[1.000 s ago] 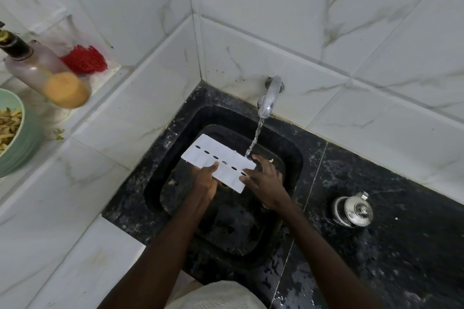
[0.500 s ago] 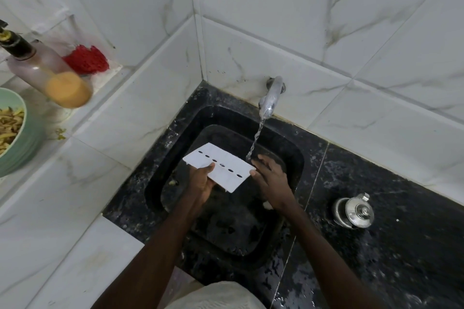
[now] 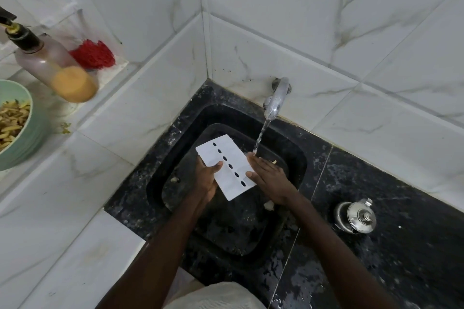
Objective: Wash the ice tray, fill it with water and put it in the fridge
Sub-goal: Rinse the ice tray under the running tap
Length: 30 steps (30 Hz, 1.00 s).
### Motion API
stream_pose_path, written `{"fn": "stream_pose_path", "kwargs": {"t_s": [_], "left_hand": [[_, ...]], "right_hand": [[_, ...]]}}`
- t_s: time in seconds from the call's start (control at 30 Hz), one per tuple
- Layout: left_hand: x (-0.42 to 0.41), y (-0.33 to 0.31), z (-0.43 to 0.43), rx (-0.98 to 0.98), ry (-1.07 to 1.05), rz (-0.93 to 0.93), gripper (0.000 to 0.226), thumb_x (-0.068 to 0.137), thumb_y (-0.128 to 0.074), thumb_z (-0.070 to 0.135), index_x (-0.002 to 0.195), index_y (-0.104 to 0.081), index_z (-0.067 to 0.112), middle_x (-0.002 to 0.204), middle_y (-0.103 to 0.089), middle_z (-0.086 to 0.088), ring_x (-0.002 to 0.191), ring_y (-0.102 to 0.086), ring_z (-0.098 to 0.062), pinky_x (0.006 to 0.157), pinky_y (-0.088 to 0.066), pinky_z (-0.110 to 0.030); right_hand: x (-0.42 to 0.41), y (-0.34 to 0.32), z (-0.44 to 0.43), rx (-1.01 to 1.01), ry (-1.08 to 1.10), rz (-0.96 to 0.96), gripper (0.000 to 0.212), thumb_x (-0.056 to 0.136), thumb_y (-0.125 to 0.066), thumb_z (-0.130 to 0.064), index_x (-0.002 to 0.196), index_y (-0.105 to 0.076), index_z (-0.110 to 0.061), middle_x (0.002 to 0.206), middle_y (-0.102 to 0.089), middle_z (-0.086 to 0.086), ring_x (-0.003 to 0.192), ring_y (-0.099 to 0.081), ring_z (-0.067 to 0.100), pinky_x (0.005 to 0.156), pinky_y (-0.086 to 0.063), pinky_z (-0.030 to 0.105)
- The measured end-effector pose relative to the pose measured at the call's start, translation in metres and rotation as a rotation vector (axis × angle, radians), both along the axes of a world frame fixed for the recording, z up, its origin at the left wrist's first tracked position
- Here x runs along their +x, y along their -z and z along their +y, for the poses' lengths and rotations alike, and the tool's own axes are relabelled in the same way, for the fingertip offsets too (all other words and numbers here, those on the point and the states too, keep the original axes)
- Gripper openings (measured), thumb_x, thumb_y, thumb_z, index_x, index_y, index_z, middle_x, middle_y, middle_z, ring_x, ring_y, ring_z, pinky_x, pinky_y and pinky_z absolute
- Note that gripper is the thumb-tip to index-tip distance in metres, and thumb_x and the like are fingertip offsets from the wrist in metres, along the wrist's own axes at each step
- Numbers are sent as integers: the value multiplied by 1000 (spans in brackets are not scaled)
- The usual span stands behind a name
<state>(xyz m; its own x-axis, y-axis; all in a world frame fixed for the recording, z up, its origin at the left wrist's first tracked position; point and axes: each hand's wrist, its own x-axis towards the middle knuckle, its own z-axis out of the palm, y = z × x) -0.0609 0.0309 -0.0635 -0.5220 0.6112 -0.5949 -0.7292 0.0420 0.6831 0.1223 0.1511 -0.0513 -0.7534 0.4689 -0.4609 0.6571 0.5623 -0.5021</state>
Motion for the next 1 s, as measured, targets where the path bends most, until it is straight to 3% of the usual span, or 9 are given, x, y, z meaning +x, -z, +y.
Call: {"fn": "stream_pose_path", "kwargs": {"t_s": [0.23, 0.47, 0.77, 0.9, 1.0], "left_hand": [[9, -3, 9, 4, 27, 5, 65, 97, -55, -15, 155, -35, 6, 146, -56, -27, 131, -55, -51, 109, -44, -70], [19, -12, 7, 123, 187, -5, 57, 96, -59, -12, 143, -49, 18, 129, -72, -10, 113, -71, -33, 94, -61, -51], [23, -9, 10, 120, 208, -115, 45, 108, -48, 7, 149, -46, 26, 145, -62, -13, 129, -62, -38, 107, -51, -59], [29, -9, 13, 89, 247, -117, 48, 109, -48, 16, 156, -38, 27, 149, -59, -14, 134, -57, -41, 114, -41, -66], [31, -9, 18, 99, 178, -132, 47, 111, -44, 14, 157, -35, 17, 151, -53, -22, 131, -54, -42, 115, -36, -69]], "right_hand": [[-1, -3, 22, 26, -52, -57, 70, 105, -17, -68, 166, -5, -36, 173, -1, -17, 160, -1, 6, 131, -6, 51], [-25, -9, 47, 75, -64, -91, 68, 110, -20, -58, 167, -3, -27, 175, -6, -6, 162, -3, 12, 131, -4, 46], [-50, -8, 45, 240, -139, -97, 68, 112, -17, -53, 167, 0, -17, 175, 5, -2, 161, 15, 22, 132, 0, 45], [-58, -6, 37, 282, -164, -72, 66, 112, -19, -52, 167, -4, -19, 175, 4, -4, 161, 13, 24, 132, 1, 47], [-61, -6, 26, 300, -198, -30, 66, 112, -22, -50, 167, -7, -16, 176, -3, -2, 162, 7, 27, 131, -4, 50]]}}
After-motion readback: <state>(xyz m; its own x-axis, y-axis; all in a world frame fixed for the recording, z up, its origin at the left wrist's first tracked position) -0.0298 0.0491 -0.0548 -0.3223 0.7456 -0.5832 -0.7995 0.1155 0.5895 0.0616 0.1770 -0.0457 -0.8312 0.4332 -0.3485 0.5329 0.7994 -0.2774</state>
